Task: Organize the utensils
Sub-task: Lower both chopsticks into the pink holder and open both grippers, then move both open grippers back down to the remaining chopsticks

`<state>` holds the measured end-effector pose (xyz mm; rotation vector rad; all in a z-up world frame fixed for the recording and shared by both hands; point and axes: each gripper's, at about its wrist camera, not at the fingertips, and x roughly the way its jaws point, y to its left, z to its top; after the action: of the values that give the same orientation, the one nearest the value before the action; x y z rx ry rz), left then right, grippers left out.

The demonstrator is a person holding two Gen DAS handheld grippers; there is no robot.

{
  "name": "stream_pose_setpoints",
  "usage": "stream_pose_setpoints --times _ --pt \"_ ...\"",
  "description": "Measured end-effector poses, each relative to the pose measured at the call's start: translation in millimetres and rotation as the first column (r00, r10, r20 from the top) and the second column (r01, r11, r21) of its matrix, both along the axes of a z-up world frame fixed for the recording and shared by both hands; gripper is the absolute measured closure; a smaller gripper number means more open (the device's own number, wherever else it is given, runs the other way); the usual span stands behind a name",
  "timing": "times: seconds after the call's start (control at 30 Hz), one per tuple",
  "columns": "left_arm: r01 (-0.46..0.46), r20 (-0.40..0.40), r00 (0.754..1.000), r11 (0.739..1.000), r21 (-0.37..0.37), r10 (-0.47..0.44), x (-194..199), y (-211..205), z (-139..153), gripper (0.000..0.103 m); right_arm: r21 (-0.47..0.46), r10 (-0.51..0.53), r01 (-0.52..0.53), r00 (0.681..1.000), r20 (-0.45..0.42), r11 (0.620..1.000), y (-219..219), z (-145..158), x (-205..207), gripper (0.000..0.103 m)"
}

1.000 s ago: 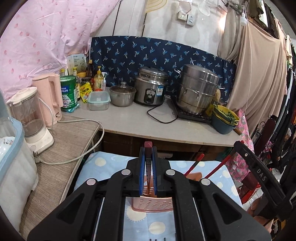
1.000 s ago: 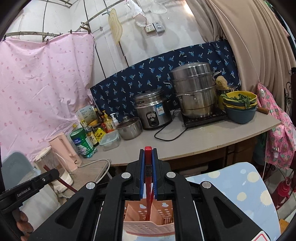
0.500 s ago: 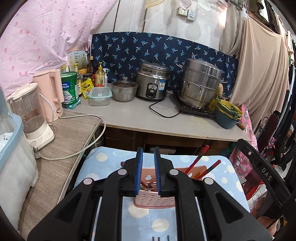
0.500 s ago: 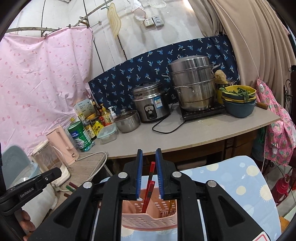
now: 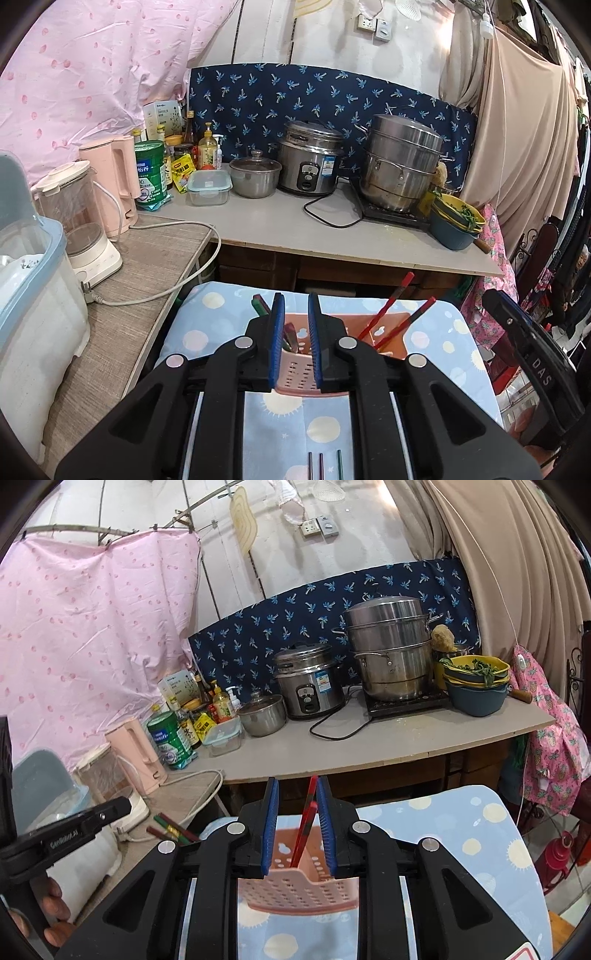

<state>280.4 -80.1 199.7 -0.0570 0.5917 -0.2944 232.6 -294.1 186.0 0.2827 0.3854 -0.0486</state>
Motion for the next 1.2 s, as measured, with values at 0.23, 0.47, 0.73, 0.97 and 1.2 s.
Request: stream_pose_setpoints --times 0.23,0.47,0.73,0.97,1.2 --pt "-0.001 -0.016 1.0 1.0 0.015 0.002 -25 6 -10 0.091 -0.019 0.027 -0.028 0.999 -0.03 0.999 12 -12 -32 0.081" --pt "-0.017 -0.05 0.999 0.998 0.053 0.019 -57 20 -39 0.091 -0.018 0.047 -0.05 0.994 -0.102 0.999 23 -40 -75 0.078" --pt "-0.008 -0.112 0.994 0.996 0.087 0.017 -90 35 -81 0.091 -0.038 0.05 -0.057 0.983 -0.175 0.998 39 -79 -118 0.078" --pt "0.016 -0.128 0.992 0.994 0.108 -0.002 -119 38 -106 0.091 -0.037 0.054 -0.063 0.976 -0.213 0.997 51 -104 -147 0.077" --pt "0.038 -0.172 0.985 0.994 0.107 -0.019 -143 42 -136 0.091 -0.057 0.052 -0.069 0.964 -0.26 0.996 66 -133 -172 0.078"
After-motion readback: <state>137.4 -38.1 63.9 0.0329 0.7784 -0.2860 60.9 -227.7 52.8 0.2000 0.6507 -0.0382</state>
